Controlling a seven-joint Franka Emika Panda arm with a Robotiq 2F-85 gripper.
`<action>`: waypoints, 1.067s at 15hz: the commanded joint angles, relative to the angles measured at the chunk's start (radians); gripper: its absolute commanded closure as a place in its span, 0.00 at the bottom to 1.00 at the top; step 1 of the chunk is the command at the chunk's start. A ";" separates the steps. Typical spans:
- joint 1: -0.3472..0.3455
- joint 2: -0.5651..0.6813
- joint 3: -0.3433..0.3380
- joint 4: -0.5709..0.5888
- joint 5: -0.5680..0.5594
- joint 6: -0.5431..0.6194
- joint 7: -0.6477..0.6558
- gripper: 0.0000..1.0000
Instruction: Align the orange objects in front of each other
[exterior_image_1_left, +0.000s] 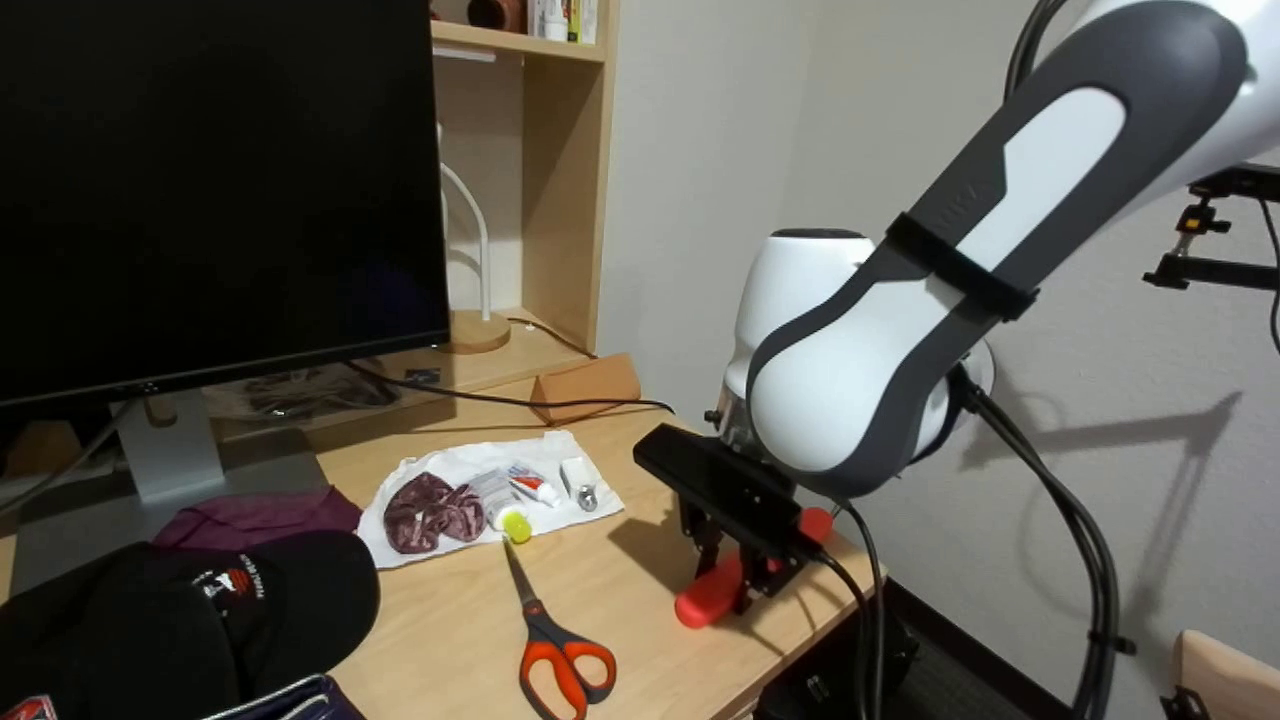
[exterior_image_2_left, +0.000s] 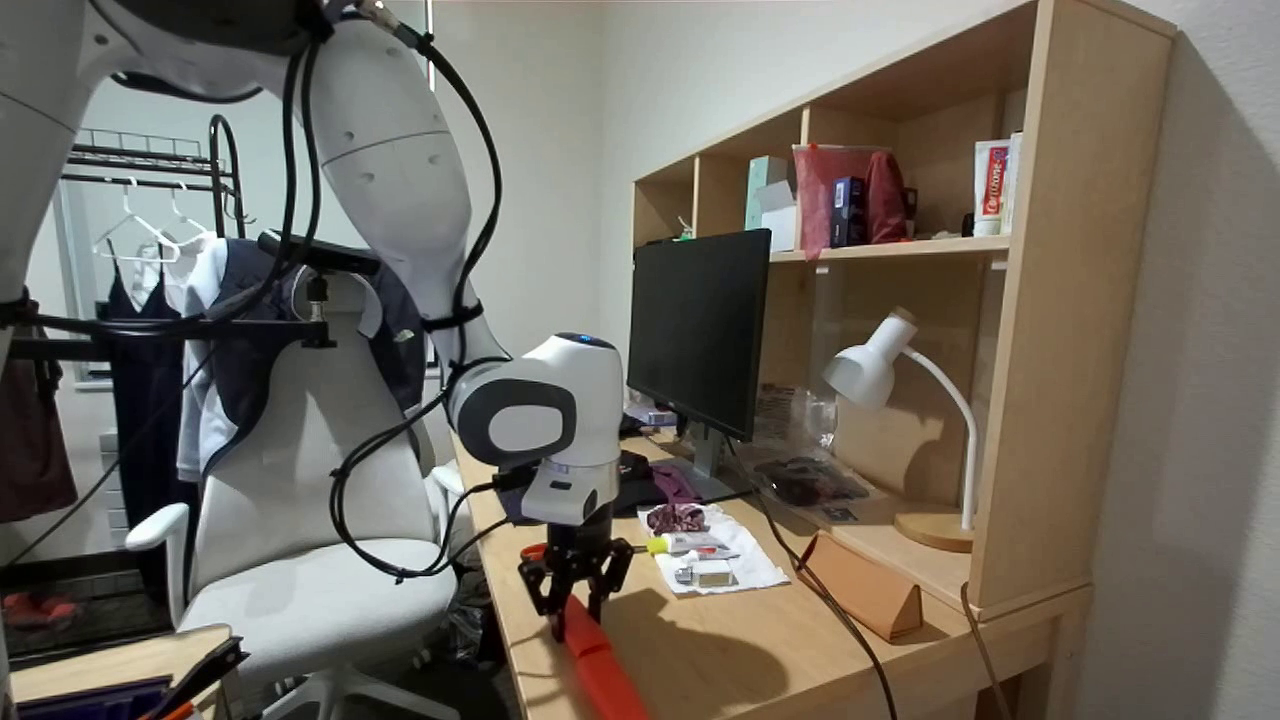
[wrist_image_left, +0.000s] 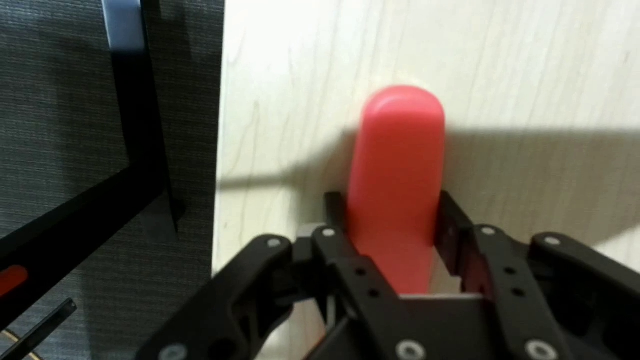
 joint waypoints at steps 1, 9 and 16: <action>0.003 0.048 0.019 0.016 0.048 0.021 0.028 0.80; 0.003 0.037 0.030 0.010 0.066 0.035 0.017 0.10; 0.026 0.034 0.023 0.001 0.054 0.042 0.043 0.00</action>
